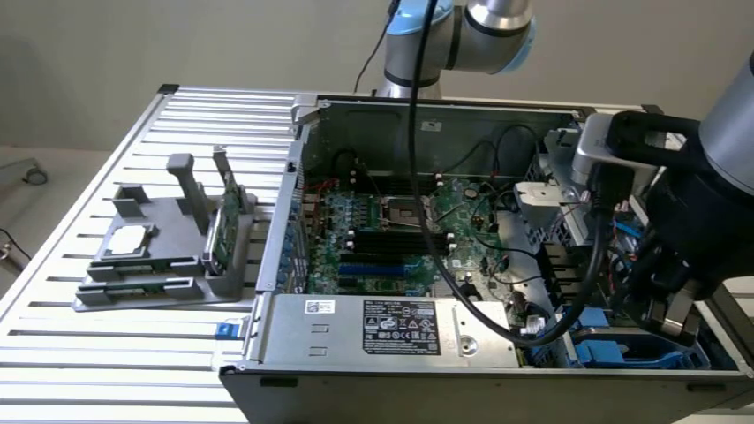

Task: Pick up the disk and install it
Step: 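Insert the first disk wire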

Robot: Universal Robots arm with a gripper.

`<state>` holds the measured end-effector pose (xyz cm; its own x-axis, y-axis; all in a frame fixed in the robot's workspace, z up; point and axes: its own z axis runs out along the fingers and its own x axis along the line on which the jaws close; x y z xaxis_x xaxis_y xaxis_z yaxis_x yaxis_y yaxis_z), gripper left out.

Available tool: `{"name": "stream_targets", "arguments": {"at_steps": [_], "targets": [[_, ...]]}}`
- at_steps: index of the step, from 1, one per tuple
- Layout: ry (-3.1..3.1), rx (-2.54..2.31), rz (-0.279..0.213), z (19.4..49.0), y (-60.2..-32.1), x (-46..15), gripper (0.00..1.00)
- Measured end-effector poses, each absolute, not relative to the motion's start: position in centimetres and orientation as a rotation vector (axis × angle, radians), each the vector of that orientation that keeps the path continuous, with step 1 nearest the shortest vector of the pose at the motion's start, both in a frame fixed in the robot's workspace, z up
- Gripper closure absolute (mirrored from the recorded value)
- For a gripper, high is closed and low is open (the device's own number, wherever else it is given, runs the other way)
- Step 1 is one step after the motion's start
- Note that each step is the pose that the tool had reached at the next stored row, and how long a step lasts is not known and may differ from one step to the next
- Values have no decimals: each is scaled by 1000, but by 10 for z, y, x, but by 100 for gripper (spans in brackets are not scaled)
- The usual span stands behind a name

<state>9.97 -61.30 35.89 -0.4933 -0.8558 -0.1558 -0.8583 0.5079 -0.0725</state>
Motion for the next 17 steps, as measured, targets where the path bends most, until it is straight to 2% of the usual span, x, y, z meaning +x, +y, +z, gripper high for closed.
{"name": "stream_targets", "arguments": {"at_steps": [17], "targets": [[2703, -1204, 37, 359, -613, 98, 86]]}}
